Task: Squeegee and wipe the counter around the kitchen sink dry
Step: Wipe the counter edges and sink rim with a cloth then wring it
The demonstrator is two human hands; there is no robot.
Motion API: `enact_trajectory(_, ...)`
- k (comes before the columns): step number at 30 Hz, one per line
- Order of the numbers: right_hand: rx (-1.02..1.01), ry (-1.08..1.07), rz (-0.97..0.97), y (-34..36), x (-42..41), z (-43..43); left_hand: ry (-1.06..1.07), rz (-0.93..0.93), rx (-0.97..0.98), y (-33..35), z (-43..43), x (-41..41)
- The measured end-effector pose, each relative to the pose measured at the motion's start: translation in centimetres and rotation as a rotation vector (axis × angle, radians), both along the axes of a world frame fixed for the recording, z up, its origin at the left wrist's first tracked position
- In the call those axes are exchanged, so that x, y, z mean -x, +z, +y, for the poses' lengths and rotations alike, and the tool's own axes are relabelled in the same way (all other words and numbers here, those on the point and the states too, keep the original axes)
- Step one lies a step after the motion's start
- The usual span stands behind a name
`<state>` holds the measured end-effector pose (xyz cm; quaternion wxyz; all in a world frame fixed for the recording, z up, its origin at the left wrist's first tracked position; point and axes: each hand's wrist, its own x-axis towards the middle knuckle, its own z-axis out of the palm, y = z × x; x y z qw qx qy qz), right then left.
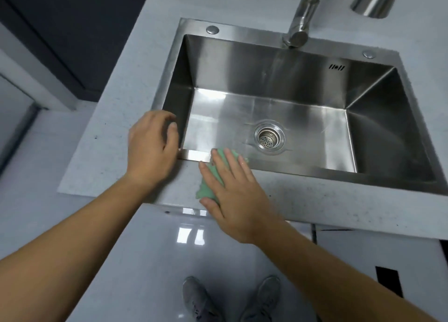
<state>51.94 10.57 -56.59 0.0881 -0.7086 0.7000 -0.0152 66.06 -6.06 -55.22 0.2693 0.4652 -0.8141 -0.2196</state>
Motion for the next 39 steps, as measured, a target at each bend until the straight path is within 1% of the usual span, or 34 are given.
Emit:
enact_trajectory(1, -0.006, 0.021, 0.001, 0.1, -0.3, -0.4, 0.056, -0.083, 0.030, 0.0, -1.5, -1.5)
enact_trajectory(3, -0.028, 0.035, 0.003, 0.1, -0.3, -0.6, 0.182, -0.212, 0.021, -0.3, -4.2, -4.2)
enact_trajectory(4, -0.034, 0.030, 0.009, 0.0, -0.4, -0.3, 0.229, -0.251, -0.013, -0.5, -5.2, -5.4)
enact_trajectory(6, -0.025, -0.019, 0.023, -0.1, 0.0, 0.9, 0.243, -0.259, -0.075, -1.2, -6.1, -6.4)
enact_trajectory(9, -0.023, -0.068, 0.003, 0.0, -0.9, 0.7, 0.228, -0.211, -0.080, -1.8, -6.1, -6.8)
enact_trajectory(12, -0.017, 0.037, -0.003, 0.0, -4.0, -2.9, 0.237, -0.119, -0.128, -1.7, -6.2, -6.9)
enact_trajectory(15, 0.021, 0.147, -0.012, -0.2, -7.0, -7.8, 0.248, 0.072, -0.173, -1.5, -6.4, -7.5)
enact_trajectory(17, 0.057, 0.143, -0.052, -0.3, -7.5, -9.8, 0.264, 0.172, -0.203, -1.3, -6.2, -7.8)
enact_trajectory(20, 0.099, 0.081, -0.146, -0.4, -7.2, -10.8, 0.260, 0.182, -0.217, -1.1, -6.1, -7.6)
enact_trajectory(22, 0.128, 0.019, -0.248, -0.4, -6.8, -11.6, 0.255, 0.153, -0.229, -1.2, -6.2, -7.6)
enact_trajectory(25, 0.225, -0.178, -0.511, 0.1, -5.5, -12.9, 0.232, 0.061, -0.196, -1.4, -6.5, -7.5)
enact_trajectory(27, 0.296, -0.326, -0.674, 1.2, -3.8, -13.3, 0.202, -0.051, -0.161, -1.3, -7.0, -7.0)
enact_trajectory(29, 0.293, -0.483, -0.780, 2.3, -1.8, -13.8, 0.130, -0.180, -0.108, -1.2, -7.9, -6.3)
enact_trajectory(31, 0.277, -0.609, -0.868, 2.8, 0.4, -14.6, 0.054, -0.257, -0.069, -1.4, -8.7, -5.6)
enact_trajectory(32, 0.266, -0.662, -0.959, 2.9, 1.4, -15.1, 0.036, -0.281, -0.055, -1.6, -9.0, -5.4)
enact_trajectory(35, 0.200, -0.790, -1.347, 2.7, 3.6, -16.8, 0.048, -0.304, -0.026, -2.0, -9.1, -5.1)
enact_trajectory(36, 0.185, -0.813, -1.407, 2.5, 4.0, -17.3, 0.055, -0.299, -0.019, -2.0, -8.9, -5.3)
enact_trajectory(37, 0.172, -0.827, -1.426, 2.3, 4.6, -17.8, 0.061, -0.296, -0.019, -2.0, -9.0, -5.3)
enact_trajectory(39, 0.146, -0.844, -1.384, 2.0, 5.2, -18.4, 0.068, -0.304, -0.025, -1.8, -9.1, -5.2)
